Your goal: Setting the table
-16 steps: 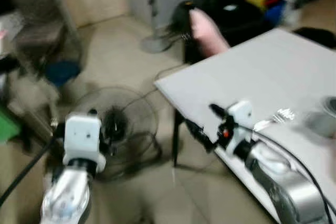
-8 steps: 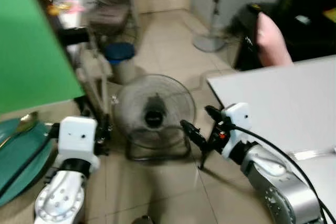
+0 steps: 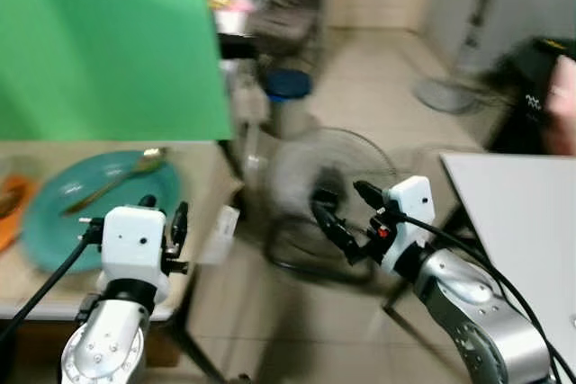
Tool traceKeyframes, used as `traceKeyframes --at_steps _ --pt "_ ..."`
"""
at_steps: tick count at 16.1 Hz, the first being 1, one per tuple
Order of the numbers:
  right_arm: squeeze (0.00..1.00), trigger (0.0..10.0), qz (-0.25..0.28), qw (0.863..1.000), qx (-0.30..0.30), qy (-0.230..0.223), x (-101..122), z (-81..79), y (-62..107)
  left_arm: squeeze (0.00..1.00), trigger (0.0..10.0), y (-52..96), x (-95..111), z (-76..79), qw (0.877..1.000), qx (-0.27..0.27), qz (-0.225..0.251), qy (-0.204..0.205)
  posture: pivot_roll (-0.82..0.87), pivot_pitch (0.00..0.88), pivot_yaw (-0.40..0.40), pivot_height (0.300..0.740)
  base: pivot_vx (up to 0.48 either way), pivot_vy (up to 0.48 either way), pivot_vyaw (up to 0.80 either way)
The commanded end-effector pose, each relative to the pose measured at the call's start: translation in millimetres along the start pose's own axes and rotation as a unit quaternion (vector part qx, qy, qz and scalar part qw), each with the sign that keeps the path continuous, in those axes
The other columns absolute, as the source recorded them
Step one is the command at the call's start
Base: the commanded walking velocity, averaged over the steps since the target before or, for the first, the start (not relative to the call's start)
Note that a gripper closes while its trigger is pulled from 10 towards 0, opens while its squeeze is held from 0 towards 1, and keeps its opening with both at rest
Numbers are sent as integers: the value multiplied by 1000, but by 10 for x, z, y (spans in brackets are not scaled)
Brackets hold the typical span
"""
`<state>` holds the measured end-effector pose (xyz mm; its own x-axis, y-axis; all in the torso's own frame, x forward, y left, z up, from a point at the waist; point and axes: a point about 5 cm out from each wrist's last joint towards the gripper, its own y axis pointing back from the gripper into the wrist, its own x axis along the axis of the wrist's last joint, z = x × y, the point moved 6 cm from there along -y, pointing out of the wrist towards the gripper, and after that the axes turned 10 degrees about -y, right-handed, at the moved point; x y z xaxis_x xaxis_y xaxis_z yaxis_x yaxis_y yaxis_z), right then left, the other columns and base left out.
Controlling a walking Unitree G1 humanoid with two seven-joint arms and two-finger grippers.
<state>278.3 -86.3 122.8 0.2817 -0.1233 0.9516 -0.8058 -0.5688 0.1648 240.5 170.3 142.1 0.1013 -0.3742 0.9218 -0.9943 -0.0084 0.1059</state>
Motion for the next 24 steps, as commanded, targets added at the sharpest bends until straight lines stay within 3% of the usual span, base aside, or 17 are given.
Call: traceKeyframes --at_steps 1,5,6,7,8,12,17,24 --pt "1000 10000 10 1000 1 4 56 0 10 0 10000 18 22 3 1000 0 4 -3 -13 0 36 740 0 0 800" --pt "1000 10000 9 1000 -12 -13 40 30 7 0 10000 36 31 -5 1000 1 5 0 -4 0 31 740 0 0 400" --pt "890 10000 11 1000 -11 -16 40 22 5 0 10000 37 34 -4 1000 0 6 -3 -3 0 30 740 0 0 0" --pt "94 10000 11 1000 -7 -18 36 0 7 0 10000 39 40 -4 1000 -2 6 -6 -3 0 31 740 0 0 0" --pt "0 10000 8 1000 -6 -17 20 -4 9 0 10000 42 46 -5 1000 -2 7 -6 -2 0 31 740 0 281 0" --pt "0 10000 6 1000 -6 -23 10 -15 6 0 10000 48 48 -11 1000 -3 8 -8 -2 2 31 740 0 405 0" --pt "0 10000 9 1000 -11 -26 30 2 10 0 10000 12 71 -75 1000 4 12 -15 -4 3 30 740 0 480 -779" --pt "0 10000 10 999 -15 -30 52 29 9 0 10000 -18 63 -185 999 15 12 -25 -4 3 26 740 0 480 0"
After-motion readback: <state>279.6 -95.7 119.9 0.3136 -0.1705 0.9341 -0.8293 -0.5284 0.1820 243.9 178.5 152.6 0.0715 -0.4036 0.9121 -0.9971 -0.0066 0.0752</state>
